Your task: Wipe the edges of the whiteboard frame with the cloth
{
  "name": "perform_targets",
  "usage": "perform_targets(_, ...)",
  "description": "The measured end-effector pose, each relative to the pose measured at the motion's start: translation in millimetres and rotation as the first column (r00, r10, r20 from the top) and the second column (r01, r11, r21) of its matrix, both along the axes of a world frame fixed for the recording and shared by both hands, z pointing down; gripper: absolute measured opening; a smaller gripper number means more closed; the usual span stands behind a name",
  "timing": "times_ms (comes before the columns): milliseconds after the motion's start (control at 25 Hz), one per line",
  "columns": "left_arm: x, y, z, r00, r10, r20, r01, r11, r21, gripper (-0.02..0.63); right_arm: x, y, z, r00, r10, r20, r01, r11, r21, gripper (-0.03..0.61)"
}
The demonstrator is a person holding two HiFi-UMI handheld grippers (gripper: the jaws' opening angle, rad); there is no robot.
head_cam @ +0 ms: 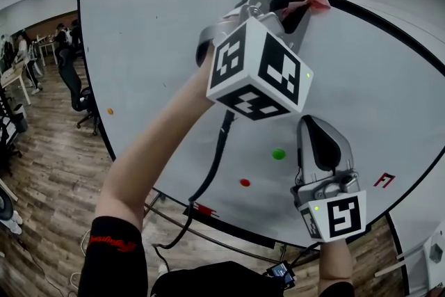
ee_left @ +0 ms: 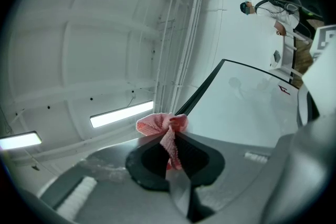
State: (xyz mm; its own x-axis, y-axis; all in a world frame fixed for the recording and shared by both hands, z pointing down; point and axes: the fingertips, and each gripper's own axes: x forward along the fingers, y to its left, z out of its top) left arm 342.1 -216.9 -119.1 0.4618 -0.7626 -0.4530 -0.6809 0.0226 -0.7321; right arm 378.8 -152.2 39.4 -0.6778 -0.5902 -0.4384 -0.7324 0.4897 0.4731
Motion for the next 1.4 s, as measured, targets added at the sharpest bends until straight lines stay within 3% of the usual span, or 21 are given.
perform_targets(360, -16.8, 1.9, -3.7, 0.996, 0.084, 0.031, -0.085, 0.996, 0.008, 0.021, -52.2, -9.6, 0.2, 0.999, 0.024, 0.04, -0.024, 0.999, -0.022, 0.002)
perform_targets(680, -19.2, -0.8, -2.2, 0.99, 0.139, 0.021, -0.14, 0.99, 0.006, 0.021, -61.2, -18.8, 2.8, 0.997, 0.079, 0.018, -0.078, 0.996, -0.032, 0.002)
perform_targets(1400, -62.3, -6.7, -0.9, 0.988, 0.151, 0.025, -0.151, 0.989, 0.001, 0.021, -106.5, -26.0, 11.6, 0.997, 0.076, 0.013, -0.075, 0.996, -0.048, 0.002)
